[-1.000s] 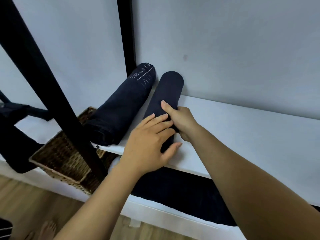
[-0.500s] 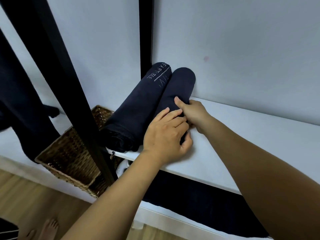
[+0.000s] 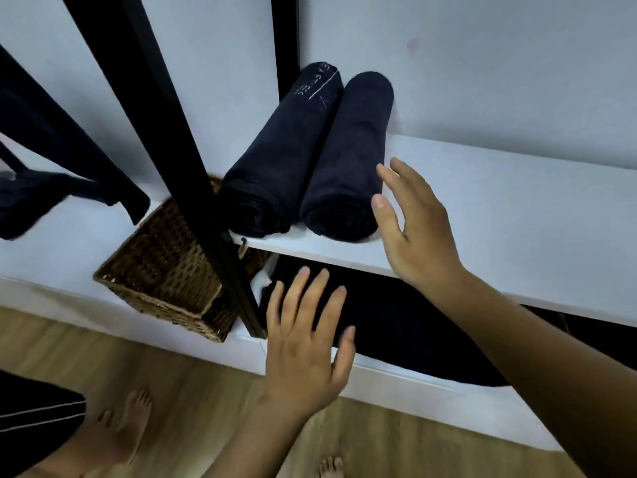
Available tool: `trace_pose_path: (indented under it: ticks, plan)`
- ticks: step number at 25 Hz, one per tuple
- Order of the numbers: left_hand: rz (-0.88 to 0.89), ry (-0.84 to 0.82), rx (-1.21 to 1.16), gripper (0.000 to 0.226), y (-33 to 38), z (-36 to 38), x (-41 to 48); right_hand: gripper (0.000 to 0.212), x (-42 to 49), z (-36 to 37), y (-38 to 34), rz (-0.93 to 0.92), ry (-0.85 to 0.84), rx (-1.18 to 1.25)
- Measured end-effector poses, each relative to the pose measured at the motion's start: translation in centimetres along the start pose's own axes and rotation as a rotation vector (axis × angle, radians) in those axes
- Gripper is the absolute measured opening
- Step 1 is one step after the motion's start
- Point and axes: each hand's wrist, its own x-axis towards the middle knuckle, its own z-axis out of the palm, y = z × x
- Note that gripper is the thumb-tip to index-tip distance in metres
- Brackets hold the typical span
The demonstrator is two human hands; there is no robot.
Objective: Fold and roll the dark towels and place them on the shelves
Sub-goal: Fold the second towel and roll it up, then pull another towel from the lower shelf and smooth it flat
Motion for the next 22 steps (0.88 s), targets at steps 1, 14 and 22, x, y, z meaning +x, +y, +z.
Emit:
trace_pose_path:
  ticks: [1,14,22]
  plan:
    - [-0.056,-0.091,-0.040,0.045,-0.1,1.1,-2.2,0.039,-2.6,-0.1,-0.4,-0.116,0.052,-0.017]
    - [-0.920,-0.789,-0.386,0.030,-4.5,14.3,-10.5,0.012,-25.4,5.6,21.5,1.149,-0.377,0.161]
    - [-1.807,-0.294,-0.944,0.024,-8.2,21.5,-7.9,0.032,-25.1,7.1,28.7,1.713,0.020,0.491]
